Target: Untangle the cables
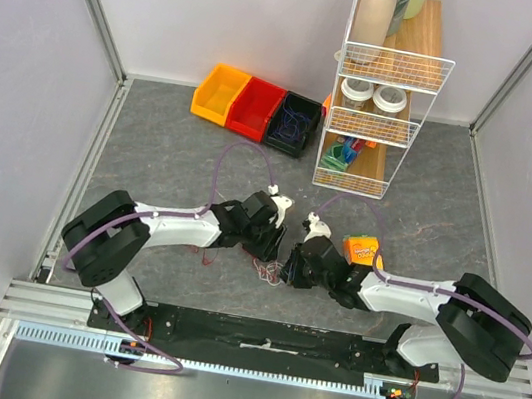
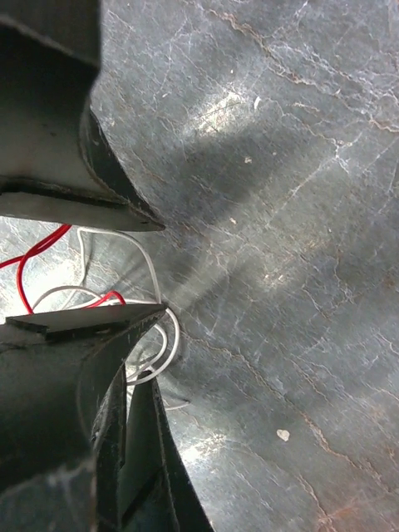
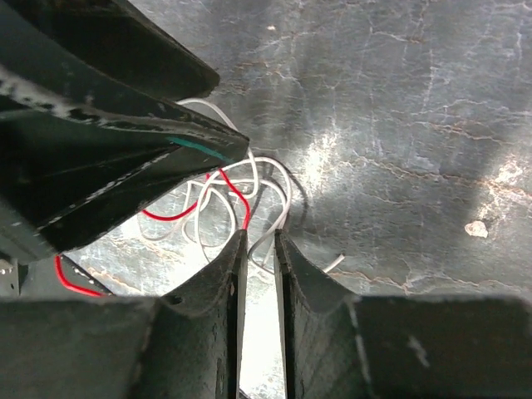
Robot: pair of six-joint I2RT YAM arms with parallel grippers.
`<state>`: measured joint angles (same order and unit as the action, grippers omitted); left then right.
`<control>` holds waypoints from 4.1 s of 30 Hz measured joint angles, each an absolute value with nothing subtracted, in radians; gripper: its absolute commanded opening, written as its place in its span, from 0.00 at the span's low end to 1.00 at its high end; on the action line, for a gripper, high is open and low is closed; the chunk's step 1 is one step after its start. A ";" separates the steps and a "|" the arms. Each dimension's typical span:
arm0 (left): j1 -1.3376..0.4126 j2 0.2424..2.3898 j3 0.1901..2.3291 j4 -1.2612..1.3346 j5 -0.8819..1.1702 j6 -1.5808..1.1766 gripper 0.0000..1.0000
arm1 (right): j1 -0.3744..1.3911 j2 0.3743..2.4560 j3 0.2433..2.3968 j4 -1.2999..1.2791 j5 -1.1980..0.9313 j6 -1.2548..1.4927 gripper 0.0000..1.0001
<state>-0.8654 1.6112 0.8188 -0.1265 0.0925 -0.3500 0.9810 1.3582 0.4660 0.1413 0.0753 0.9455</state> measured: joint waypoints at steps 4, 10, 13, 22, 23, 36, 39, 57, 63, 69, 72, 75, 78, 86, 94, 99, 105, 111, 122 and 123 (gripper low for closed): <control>-0.865 1.598 0.817 -0.133 0.107 -0.346 0.61 | 0.982 1.377 0.466 0.144 0.076 0.943 0.26; -0.865 1.493 0.787 -0.133 0.124 -0.346 0.64 | 0.982 1.377 0.466 0.154 0.076 0.931 0.18; -0.865 1.488 0.787 -0.134 0.128 -0.346 0.61 | 0.982 1.377 0.466 0.157 0.076 0.925 0.17; -0.865 1.552 0.787 -0.188 0.097 -0.342 0.62 | 0.982 1.375 0.466 0.157 0.080 0.923 0.17; -0.865 1.557 0.787 -0.191 0.092 -0.340 0.62 | 0.982 1.375 0.466 0.157 0.080 0.922 0.17; -0.865 1.586 0.803 -0.187 0.053 -0.325 0.29 | 0.982 1.394 0.466 0.168 0.088 0.906 0.00; -0.865 1.581 0.799 -0.187 0.051 -0.324 0.29 | 0.983 1.399 0.466 0.172 0.093 0.902 0.00; -0.865 1.496 0.744 -0.128 0.082 -0.325 0.59 | 0.991 0.999 0.479 -0.006 0.175 0.855 0.00; -0.865 1.462 0.715 -0.068 0.115 -0.325 0.56 | 0.991 0.988 0.499 -0.053 0.175 0.844 0.00; -0.865 1.339 0.632 -0.010 0.154 -0.325 0.57 | 0.991 0.971 0.519 -0.079 0.175 0.844 0.00; -0.865 1.241 0.572 0.023 0.160 -0.324 0.57 | 0.991 0.960 0.537 -0.096 0.175 0.844 0.00; -0.865 1.138 0.505 0.082 0.159 -0.324 0.59 | 0.991 0.949 0.562 -0.114 0.174 0.844 0.00; -0.865 1.045 0.427 0.171 0.160 -0.323 0.59 | 0.991 0.937 0.589 -0.135 0.171 0.844 0.00; -0.865 0.937 0.299 0.384 0.213 -0.274 0.60 | 0.991 0.928 0.716 -0.209 0.130 0.824 0.00; -0.865 0.874 0.268 0.527 0.241 -0.233 0.47 | 0.990 0.921 0.745 -0.233 0.073 0.818 0.00; -0.865 0.871 0.268 0.541 0.242 -0.222 0.23 | 0.990 0.925 0.745 -0.242 0.048 0.818 0.00; -0.865 0.830 0.268 0.530 0.264 -0.222 0.40 | 0.990 0.909 0.745 -0.249 0.048 0.819 0.00; -0.865 0.868 0.268 0.535 0.334 -0.224 0.35 | 0.990 0.902 0.748 -0.249 0.044 0.819 0.00; -0.866 0.904 0.270 0.503 0.329 -0.234 0.02 | 0.990 0.869 0.748 -0.253 0.052 0.826 0.00; -0.866 0.880 0.271 0.484 0.303 -0.237 0.02 | 0.990 0.864 0.749 -0.265 0.068 0.823 0.00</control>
<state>-0.8661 0.8803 0.2710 0.4843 0.3031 -0.2371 0.9901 0.8642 0.7490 -0.2646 0.0685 0.8227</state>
